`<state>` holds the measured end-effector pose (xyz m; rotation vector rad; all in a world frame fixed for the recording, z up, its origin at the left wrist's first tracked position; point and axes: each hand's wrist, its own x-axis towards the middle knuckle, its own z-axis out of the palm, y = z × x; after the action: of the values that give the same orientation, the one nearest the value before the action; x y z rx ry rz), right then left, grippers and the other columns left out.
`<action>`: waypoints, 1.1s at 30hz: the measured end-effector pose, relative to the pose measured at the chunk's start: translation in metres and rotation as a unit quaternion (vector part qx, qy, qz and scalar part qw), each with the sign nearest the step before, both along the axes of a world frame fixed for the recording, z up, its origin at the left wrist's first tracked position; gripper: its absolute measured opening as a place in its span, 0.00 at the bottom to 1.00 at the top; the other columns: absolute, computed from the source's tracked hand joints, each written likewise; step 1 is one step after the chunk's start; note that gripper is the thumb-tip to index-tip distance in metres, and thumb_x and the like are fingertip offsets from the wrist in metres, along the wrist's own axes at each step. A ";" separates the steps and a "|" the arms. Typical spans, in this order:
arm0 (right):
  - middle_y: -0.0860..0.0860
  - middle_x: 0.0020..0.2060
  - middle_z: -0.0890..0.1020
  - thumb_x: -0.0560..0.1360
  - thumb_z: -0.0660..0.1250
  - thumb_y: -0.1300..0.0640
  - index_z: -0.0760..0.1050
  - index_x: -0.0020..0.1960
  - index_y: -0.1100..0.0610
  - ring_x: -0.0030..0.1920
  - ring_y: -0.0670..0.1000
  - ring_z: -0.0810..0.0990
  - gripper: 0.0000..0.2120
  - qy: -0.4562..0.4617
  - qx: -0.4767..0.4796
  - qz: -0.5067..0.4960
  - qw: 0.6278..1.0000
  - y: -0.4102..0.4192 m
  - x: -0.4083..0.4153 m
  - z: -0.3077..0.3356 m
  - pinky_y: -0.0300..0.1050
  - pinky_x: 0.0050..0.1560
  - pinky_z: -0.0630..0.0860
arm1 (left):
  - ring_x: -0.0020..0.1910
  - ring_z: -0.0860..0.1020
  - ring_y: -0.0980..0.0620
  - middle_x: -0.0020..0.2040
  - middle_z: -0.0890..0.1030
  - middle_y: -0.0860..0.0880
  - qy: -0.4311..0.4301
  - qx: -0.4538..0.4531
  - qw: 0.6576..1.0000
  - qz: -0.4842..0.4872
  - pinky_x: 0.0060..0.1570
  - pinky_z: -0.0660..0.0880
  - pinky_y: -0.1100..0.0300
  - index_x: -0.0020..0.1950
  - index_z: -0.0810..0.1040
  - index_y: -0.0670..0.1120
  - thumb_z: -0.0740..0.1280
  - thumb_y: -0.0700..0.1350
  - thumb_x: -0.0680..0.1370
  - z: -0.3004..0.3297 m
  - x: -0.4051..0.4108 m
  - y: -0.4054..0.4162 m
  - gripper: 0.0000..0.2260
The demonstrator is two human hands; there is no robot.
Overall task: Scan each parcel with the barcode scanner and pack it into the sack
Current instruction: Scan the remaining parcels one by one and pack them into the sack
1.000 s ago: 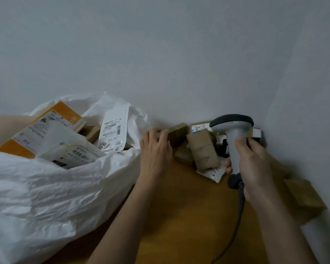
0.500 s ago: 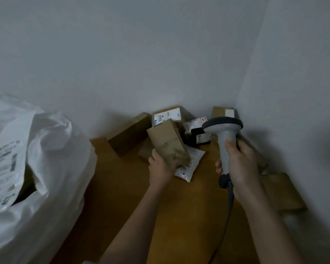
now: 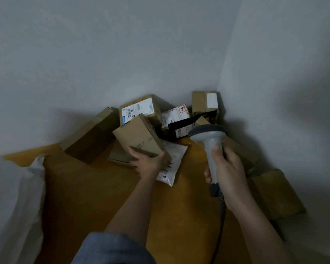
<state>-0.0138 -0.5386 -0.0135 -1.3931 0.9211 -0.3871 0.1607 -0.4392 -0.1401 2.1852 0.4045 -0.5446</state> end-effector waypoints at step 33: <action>0.55 0.45 0.79 0.66 0.78 0.43 0.67 0.69 0.53 0.38 0.51 0.79 0.38 -0.019 0.010 0.096 0.995 0.136 -0.106 0.043 0.44 0.36 0.76 | 0.65 0.75 0.36 0.66 0.76 0.37 0.127 -0.607 0.783 -0.036 0.66 0.70 0.39 0.71 0.72 0.42 0.75 0.42 0.70 0.157 -0.204 0.212 0.31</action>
<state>-0.1197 -0.4028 0.0292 -1.4377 0.7511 -0.2584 -0.0436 -0.2270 0.0172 0.8675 0.0331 -0.8364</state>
